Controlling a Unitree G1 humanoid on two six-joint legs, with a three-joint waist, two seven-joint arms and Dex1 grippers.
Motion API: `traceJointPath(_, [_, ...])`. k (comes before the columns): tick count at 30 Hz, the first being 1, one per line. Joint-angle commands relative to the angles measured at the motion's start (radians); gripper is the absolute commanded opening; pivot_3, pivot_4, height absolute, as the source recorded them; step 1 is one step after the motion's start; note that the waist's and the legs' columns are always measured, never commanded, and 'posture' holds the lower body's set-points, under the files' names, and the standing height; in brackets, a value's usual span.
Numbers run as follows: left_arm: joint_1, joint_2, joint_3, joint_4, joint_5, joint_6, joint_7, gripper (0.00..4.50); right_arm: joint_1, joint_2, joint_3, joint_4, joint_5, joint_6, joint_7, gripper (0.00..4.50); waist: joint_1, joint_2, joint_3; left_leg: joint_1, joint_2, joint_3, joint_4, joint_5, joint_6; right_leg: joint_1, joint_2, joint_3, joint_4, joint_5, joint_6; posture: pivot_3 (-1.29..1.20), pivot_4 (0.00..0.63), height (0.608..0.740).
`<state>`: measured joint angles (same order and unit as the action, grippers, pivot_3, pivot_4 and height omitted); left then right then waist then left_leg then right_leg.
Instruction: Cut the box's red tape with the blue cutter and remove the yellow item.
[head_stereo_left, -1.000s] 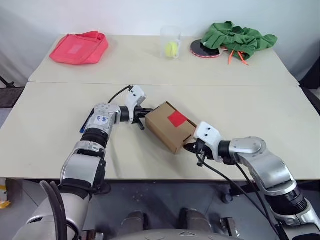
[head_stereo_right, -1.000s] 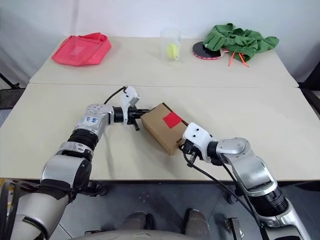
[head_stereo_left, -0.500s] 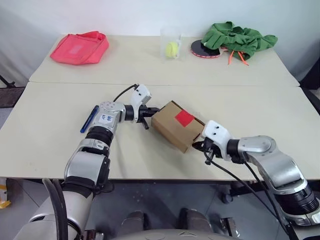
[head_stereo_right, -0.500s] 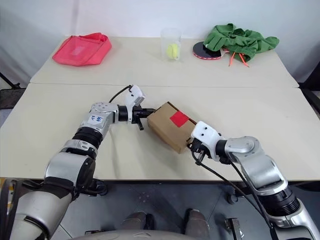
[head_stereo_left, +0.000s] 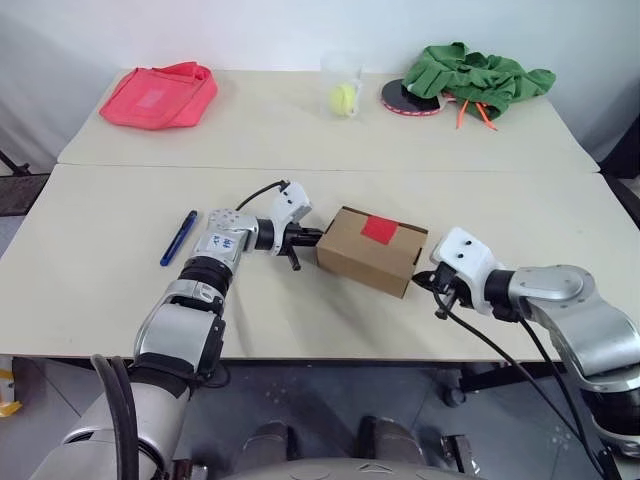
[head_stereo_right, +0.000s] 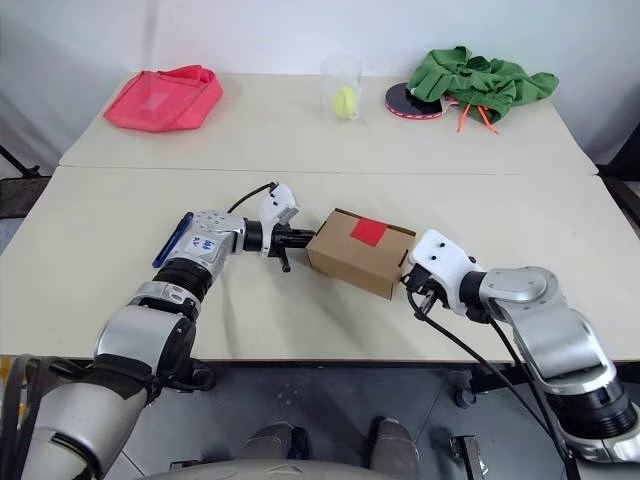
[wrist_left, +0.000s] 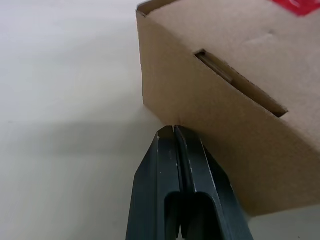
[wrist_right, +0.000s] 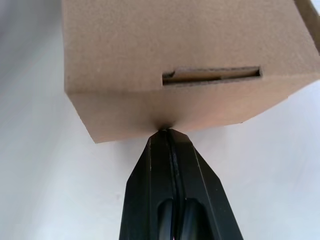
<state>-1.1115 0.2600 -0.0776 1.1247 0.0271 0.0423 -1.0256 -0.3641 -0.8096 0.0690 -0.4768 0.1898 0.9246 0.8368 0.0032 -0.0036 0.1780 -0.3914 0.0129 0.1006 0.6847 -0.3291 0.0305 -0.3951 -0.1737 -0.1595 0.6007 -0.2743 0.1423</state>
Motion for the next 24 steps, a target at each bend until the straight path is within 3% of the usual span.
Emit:
traceJointPath(1, [-0.001,-0.004,0.001,0.005,-0.003,-0.019,-0.017,0.04,0.018,-0.009,-0.036,-0.071,0.036,0.015,-0.011,0.00,-0.001,0.000,0.000,0.000,0.000,0.000,0.000,0.000,0.000,0.000,0.000,0.000,0.000,0.000,0.000,0.00,0.150,0.740])
traceJointPath(9, [-0.016,-0.045,0.010,0.016,-0.011,-0.024,0.001,0.04,-0.012,0.042,0.063,-0.028,0.024,-0.012,-0.050,0.00,-0.003,-0.001,0.000,0.000,0.000,0.000,0.000,0.000,0.000,0.000,0.000,0.000,0.000,0.000,0.000,0.00,0.150,0.740])
traceJointPath(24, [0.001,0.120,0.048,-0.011,-0.013,-0.035,0.015,0.04,0.092,-0.202,0.034,-0.072,-0.059,-0.065,-0.036,0.00,-0.004,-0.001,0.001,0.000,0.000,0.000,0.000,0.000,0.000,-0.001,0.000,0.000,0.000,0.000,0.000,0.00,0.150,0.740])
